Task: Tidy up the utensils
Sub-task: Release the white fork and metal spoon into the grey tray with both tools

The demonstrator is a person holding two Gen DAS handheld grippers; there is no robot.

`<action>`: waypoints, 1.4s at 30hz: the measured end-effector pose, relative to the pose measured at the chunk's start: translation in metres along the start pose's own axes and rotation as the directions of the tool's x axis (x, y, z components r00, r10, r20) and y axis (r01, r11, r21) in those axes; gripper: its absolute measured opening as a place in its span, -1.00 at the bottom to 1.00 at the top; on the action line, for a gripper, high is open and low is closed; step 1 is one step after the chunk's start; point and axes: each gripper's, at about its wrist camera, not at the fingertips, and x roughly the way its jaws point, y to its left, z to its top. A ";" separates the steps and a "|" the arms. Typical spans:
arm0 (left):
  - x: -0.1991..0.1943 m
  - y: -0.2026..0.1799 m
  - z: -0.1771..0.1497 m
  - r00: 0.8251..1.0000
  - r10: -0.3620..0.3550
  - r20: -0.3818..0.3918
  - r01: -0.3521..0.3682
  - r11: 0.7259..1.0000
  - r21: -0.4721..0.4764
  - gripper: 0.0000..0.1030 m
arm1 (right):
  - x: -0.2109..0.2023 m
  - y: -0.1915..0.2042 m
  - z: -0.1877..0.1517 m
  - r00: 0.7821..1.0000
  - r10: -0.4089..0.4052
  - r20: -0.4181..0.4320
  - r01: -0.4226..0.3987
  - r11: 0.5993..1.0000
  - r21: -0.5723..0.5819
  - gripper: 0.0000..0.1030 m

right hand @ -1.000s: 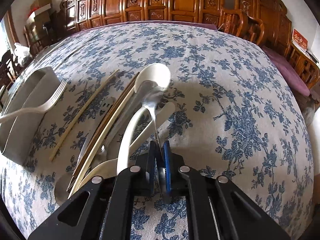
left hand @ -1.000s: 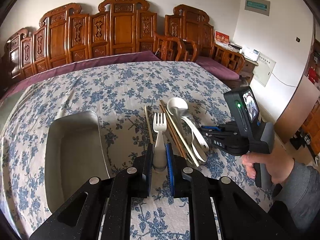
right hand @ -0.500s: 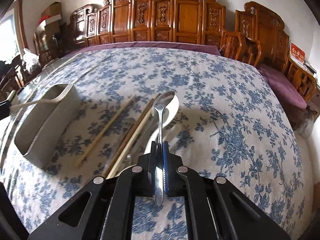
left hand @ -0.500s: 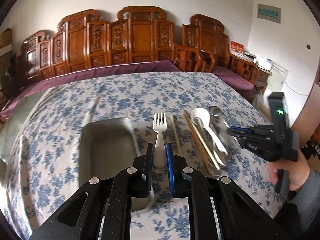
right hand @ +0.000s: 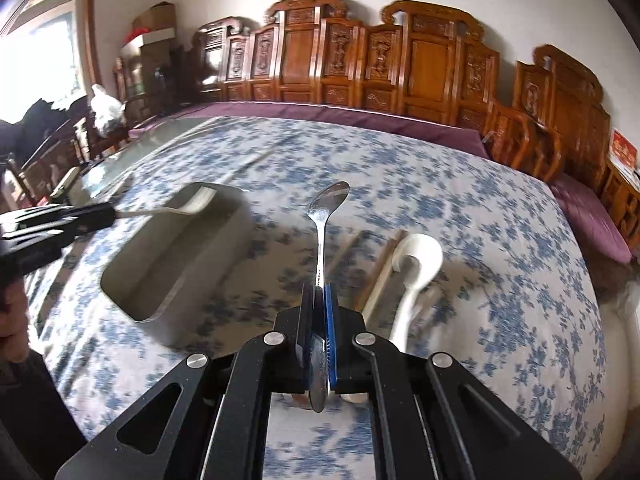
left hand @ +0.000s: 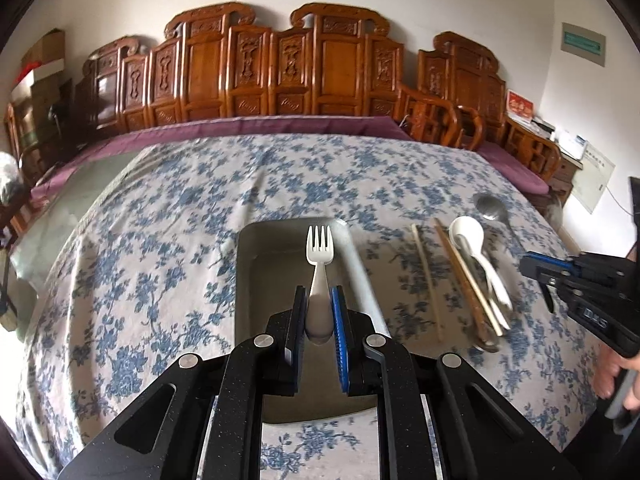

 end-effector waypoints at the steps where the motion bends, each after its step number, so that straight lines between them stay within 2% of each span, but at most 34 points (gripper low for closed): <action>1: 0.004 0.003 -0.001 1.000 0.000 -0.009 0.000 1.000 -0.007 -0.78 | 0.000 0.007 0.002 1.000 0.008 -0.001 -0.008 1.000 -0.009 -0.87; 16: 0.048 0.027 -0.009 0.992 0.005 -0.129 -0.011 0.999 -0.046 -0.75 | 0.020 0.072 0.024 0.995 0.081 -0.051 -0.086 0.992 -0.089 -0.86; 18: 0.047 0.030 -0.008 0.992 0.003 -0.125 -0.009 0.999 -0.050 -0.55 | 0.024 0.077 0.026 0.995 0.088 -0.056 -0.093 0.991 -0.093 -0.86; 20: 0.043 0.034 -0.005 0.993 0.002 -0.116 -0.008 0.998 -0.058 -0.45 | 0.027 0.081 0.028 0.994 0.094 -0.061 -0.099 0.990 -0.095 -0.86; 27: 0.027 0.049 0.005 0.997 0.027 -0.074 -0.032 0.997 -0.065 -0.43 | 0.046 0.102 0.036 0.988 0.131 -0.084 -0.139 0.986 -0.091 -0.86; 36: 0.020 0.075 0.011 0.996 0.075 -0.054 -0.080 0.992 -0.101 -0.42 | 0.083 0.123 0.040 0.976 0.175 -0.129 -0.184 0.981 -0.056 -0.86; 42: 0.021 0.078 0.011 0.995 0.079 -0.056 -0.084 0.991 -0.101 -0.42 | 0.105 0.132 0.040 0.968 0.195 -0.157 -0.203 0.979 -0.033 -0.86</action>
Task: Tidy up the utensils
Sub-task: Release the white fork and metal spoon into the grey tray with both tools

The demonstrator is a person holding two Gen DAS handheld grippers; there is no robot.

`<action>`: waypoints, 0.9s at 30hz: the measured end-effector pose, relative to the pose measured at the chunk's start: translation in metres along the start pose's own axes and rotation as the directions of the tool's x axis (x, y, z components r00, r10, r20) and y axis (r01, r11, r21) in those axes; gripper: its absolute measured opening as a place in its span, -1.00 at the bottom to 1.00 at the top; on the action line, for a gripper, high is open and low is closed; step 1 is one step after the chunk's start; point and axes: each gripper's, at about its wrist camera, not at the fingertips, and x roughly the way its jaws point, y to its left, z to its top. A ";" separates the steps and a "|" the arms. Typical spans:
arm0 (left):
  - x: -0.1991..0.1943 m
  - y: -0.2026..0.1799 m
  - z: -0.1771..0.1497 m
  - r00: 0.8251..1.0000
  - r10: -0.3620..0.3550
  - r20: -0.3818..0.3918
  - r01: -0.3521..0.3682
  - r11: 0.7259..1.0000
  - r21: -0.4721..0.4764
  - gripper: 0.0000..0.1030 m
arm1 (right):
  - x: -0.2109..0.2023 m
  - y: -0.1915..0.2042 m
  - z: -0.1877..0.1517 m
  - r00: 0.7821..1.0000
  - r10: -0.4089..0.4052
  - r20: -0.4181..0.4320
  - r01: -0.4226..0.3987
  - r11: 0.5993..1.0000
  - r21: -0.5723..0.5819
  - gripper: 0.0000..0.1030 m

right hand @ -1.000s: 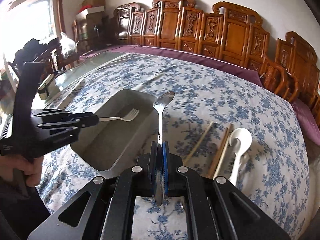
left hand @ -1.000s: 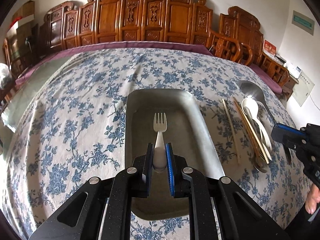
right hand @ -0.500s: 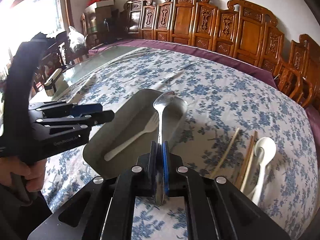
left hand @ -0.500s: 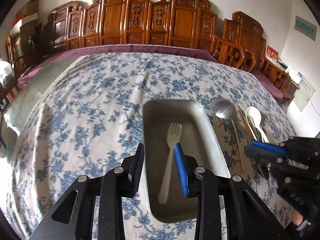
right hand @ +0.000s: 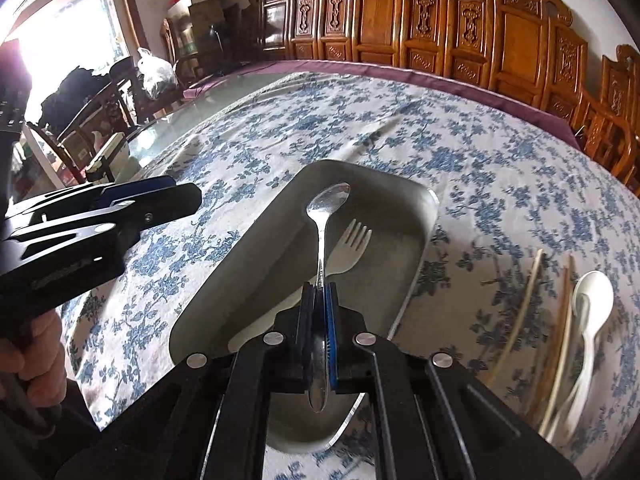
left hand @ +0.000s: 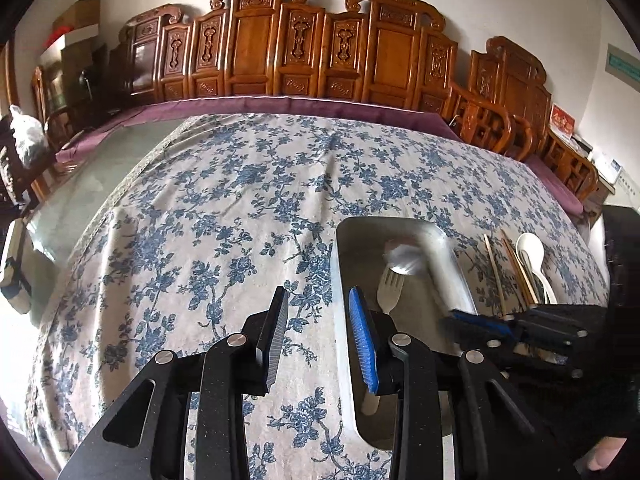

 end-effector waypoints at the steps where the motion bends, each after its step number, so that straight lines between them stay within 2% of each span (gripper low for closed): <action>1: 0.000 -0.001 0.000 1.000 0.000 0.001 0.000 1.000 0.001 -0.42 | 0.004 0.000 0.000 1.000 0.004 -0.005 -0.004 1.000 0.002 -0.86; 7: 0.001 -0.004 -0.001 1.000 -0.002 -0.003 0.002 1.000 0.007 -0.42 | 0.018 0.002 -0.006 0.999 0.028 -0.033 -0.028 1.000 -0.001 -0.82; 10: 0.000 -0.008 0.000 1.000 -0.004 -0.006 0.004 1.000 0.012 -0.42 | 0.014 0.006 -0.009 1.000 0.025 -0.017 -0.026 0.999 -0.044 -0.82; 15: -0.008 -0.020 0.002 1.000 -0.022 0.010 0.022 0.999 0.032 -0.42 | -0.009 -0.005 -0.015 0.999 0.032 0.023 -0.031 0.999 -0.033 -0.82; 20: -0.010 -0.039 0.000 0.999 -0.046 0.007 0.045 0.997 0.057 -0.42 | -0.056 -0.039 -0.032 0.996 -0.023 0.082 0.023 1.000 -0.007 -0.82; 22: -0.012 -0.049 -0.001 0.998 -0.059 0.009 0.059 0.996 0.072 -0.42 | -0.075 -0.056 -0.040 0.993 -0.064 0.101 0.063 0.998 0.006 -0.74; 24: -0.015 -0.061 -0.002 0.997 -0.081 0.013 0.080 0.993 0.089 -0.25 | -0.091 -0.073 -0.048 0.988 -0.108 0.112 0.106 0.994 0.017 -0.66; 27: -0.020 -0.079 -0.004 0.992 -0.125 0.012 0.123 0.987 0.107 -0.18 | -0.108 -0.102 -0.059 0.978 -0.170 0.118 0.166 0.985 0.045 -0.61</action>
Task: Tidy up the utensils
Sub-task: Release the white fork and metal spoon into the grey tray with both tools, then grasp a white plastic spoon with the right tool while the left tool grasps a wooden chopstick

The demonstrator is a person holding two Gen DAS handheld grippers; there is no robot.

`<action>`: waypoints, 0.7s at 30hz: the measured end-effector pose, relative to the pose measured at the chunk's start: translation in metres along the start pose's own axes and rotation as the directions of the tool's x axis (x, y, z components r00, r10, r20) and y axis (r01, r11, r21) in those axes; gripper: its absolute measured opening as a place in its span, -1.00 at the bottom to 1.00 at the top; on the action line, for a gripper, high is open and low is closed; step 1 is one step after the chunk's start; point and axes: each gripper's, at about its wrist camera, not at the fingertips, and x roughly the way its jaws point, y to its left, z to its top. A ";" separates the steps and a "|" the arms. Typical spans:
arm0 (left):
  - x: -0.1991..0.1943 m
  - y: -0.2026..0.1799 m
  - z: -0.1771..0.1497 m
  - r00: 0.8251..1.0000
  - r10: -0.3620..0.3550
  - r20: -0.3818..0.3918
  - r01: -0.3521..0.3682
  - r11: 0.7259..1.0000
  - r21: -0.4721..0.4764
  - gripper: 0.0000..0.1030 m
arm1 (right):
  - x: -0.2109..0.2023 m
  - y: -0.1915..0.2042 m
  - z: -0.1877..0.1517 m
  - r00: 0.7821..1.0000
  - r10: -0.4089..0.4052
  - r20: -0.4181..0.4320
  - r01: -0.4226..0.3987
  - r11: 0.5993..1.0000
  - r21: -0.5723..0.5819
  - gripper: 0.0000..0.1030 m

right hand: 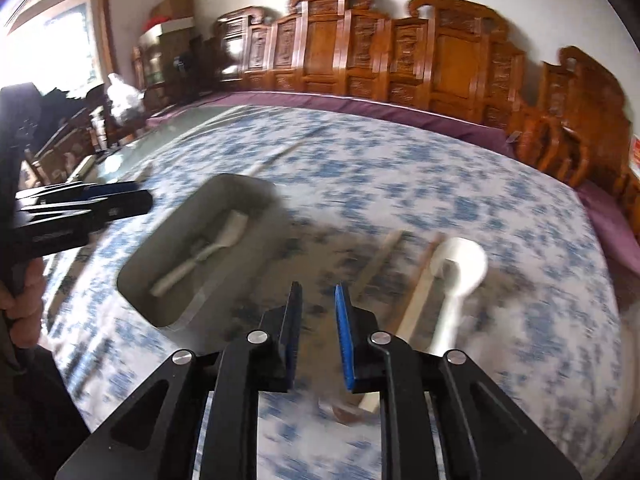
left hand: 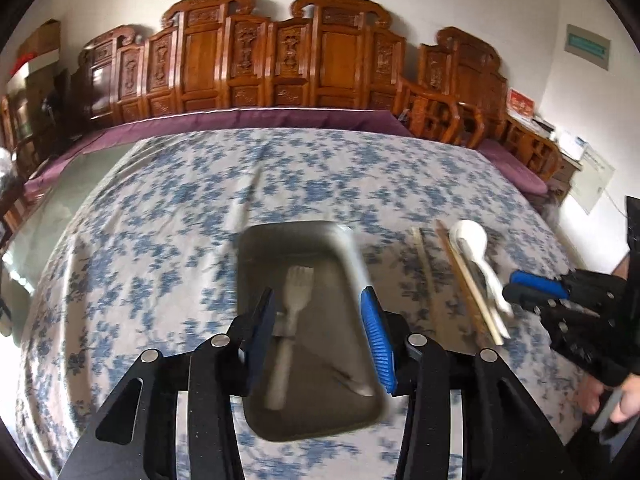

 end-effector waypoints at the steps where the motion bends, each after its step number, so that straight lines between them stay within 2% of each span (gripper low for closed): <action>1: 0.000 -0.005 0.000 1.000 -0.010 -0.001 0.010 1.000 0.005 -0.17 | -0.003 -0.011 -0.004 1.000 -0.022 -0.001 0.022 1.000 0.009 -0.60; 4: 0.001 -0.029 -0.003 0.999 -0.037 -0.004 0.038 0.998 0.042 -0.11 | -0.002 -0.036 -0.012 0.998 -0.067 -0.016 0.068 0.997 0.029 -0.51; 9: 0.011 -0.062 -0.012 0.998 -0.061 -0.035 0.064 0.994 0.088 -0.11 | 0.013 -0.064 -0.022 0.995 -0.094 -0.036 0.096 0.994 0.058 -0.49; 15: 0.022 -0.087 -0.022 0.996 -0.074 -0.056 0.081 0.990 0.118 -0.11 | 0.048 -0.094 -0.029 0.995 -0.076 -0.061 0.083 0.989 0.119 -0.49; 21: 0.030 -0.102 -0.029 0.992 -0.101 -0.076 0.110 0.986 0.129 -0.11 | 0.066 -0.101 -0.027 0.997 -0.033 -0.074 0.043 0.990 0.133 -0.49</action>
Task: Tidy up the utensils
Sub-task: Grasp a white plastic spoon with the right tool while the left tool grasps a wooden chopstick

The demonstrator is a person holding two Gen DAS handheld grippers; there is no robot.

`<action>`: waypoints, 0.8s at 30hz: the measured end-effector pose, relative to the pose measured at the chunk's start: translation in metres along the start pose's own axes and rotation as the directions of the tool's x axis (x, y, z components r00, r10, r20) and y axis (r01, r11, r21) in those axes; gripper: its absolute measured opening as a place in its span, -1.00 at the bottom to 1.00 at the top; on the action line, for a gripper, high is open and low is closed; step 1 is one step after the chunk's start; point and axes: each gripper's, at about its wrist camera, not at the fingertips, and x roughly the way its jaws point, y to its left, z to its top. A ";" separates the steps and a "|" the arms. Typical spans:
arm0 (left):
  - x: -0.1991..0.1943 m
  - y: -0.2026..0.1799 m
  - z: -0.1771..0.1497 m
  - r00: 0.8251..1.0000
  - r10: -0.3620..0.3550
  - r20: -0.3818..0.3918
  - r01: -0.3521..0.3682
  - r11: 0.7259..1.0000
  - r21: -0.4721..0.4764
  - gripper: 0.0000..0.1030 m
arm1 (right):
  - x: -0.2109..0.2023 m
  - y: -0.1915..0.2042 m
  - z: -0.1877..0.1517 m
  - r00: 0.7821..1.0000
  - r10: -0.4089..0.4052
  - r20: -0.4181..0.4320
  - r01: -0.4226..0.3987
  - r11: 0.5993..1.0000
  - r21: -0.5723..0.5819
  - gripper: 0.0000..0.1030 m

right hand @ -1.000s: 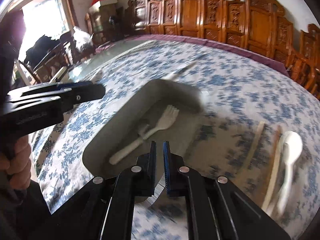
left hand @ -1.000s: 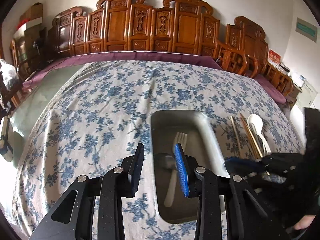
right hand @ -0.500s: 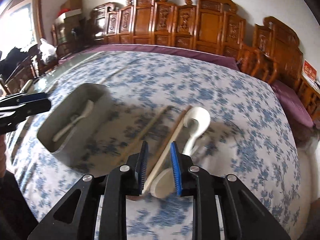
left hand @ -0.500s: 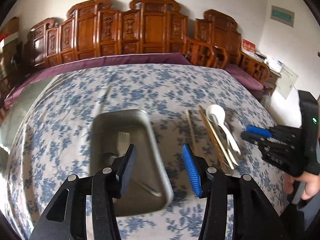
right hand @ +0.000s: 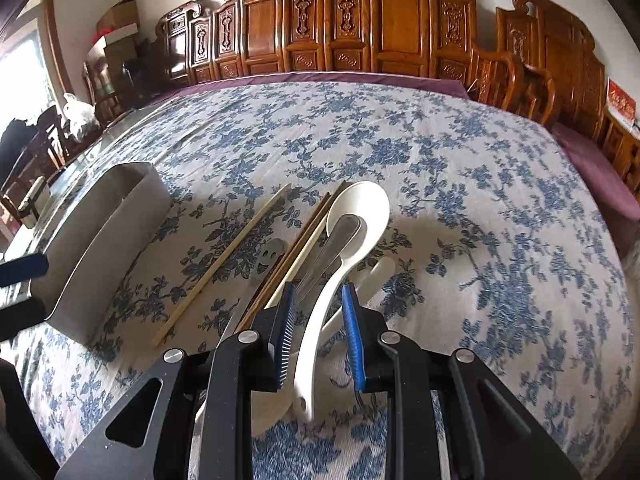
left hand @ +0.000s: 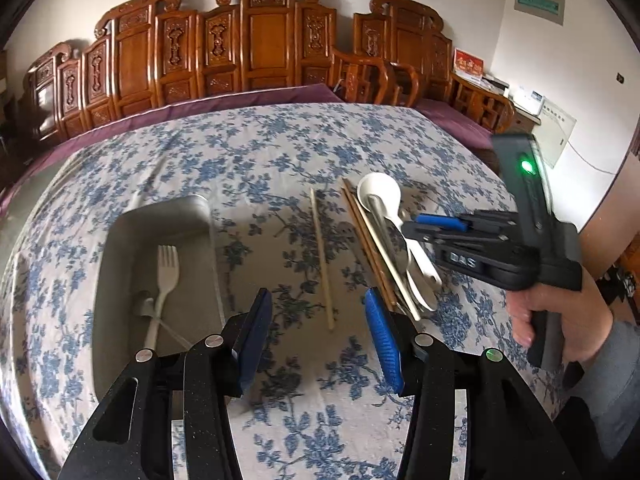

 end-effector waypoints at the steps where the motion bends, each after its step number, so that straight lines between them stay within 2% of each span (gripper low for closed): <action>1: 0.002 -0.001 -0.001 1.000 0.000 -0.004 0.000 1.000 0.003 -0.11 | 0.004 -0.001 0.000 1.000 0.006 -0.005 -0.006 1.000 0.003 -0.49; 12: 0.023 -0.011 -0.007 0.999 -0.012 -0.031 0.012 1.000 0.003 -0.11 | 0.018 -0.011 -0.002 0.999 0.026 -0.037 -0.024 0.999 0.047 -0.53; 18: 0.031 -0.015 -0.008 0.999 -0.006 -0.037 0.006 1.000 0.019 -0.11 | 0.024 -0.009 -0.001 0.999 0.015 -0.039 -0.014 1.000 0.024 -0.70; 24: 0.045 -0.014 -0.011 0.998 -0.005 -0.059 0.007 1.000 0.020 -0.11 | 0.015 -0.018 0.001 1.000 0.023 -0.014 -0.022 0.998 0.059 -0.89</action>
